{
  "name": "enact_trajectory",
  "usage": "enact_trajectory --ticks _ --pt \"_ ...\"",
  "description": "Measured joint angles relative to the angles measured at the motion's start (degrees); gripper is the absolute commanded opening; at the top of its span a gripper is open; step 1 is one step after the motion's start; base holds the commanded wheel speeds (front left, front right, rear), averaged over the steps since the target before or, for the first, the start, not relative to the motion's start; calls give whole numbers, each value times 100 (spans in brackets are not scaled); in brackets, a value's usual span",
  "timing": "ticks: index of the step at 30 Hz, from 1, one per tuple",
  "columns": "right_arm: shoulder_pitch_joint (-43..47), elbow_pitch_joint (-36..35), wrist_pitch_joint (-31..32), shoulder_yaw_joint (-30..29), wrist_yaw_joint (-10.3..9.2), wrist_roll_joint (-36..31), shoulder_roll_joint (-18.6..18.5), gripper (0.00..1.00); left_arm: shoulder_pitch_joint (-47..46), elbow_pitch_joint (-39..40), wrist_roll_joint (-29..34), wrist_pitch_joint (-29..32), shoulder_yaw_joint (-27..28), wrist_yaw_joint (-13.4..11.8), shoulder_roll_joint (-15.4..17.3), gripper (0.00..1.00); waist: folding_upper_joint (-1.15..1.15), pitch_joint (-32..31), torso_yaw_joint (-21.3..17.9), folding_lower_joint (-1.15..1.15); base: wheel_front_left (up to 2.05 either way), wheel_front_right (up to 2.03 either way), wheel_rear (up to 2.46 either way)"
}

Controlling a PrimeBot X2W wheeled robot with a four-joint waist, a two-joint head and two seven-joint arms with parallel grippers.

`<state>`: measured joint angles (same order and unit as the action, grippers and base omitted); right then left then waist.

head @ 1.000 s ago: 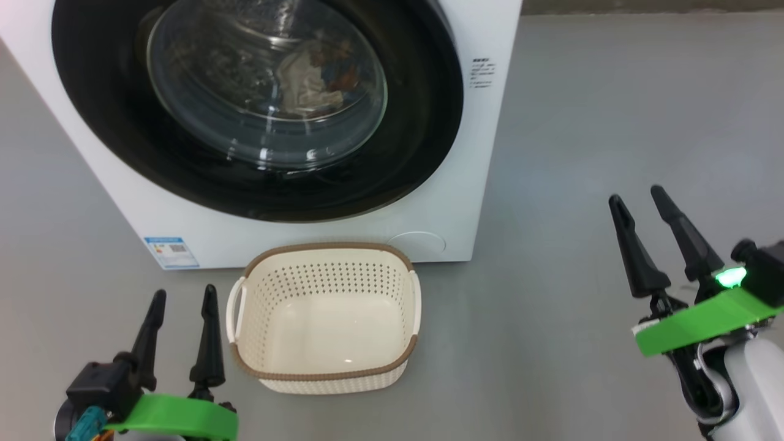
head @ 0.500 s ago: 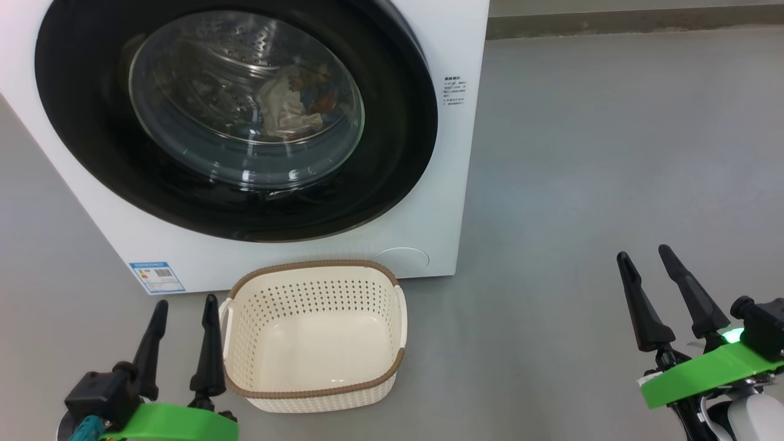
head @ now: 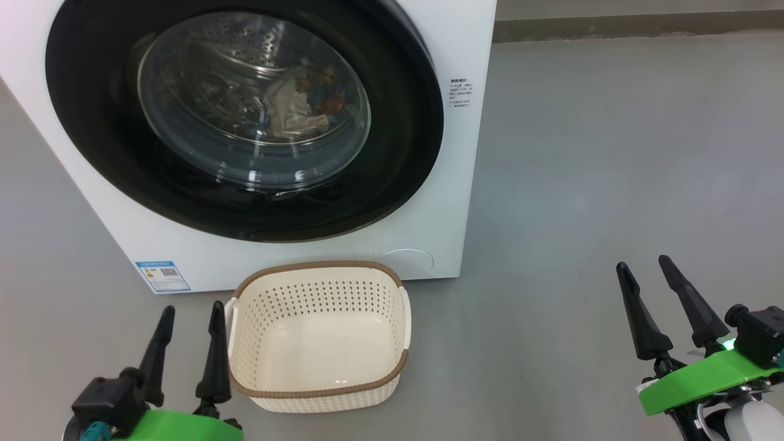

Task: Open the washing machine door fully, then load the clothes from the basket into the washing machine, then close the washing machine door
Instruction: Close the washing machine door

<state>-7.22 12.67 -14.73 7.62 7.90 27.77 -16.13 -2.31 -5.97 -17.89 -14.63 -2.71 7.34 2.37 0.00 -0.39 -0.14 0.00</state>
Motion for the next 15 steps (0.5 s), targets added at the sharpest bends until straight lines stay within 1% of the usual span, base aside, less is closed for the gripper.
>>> enact_trajectory --ticks 15 --pt "0 90 0 -11 0 -42 25 100 -1 -66 -49 0 -75 0 1 100 0 9 43 0 0 0 0"
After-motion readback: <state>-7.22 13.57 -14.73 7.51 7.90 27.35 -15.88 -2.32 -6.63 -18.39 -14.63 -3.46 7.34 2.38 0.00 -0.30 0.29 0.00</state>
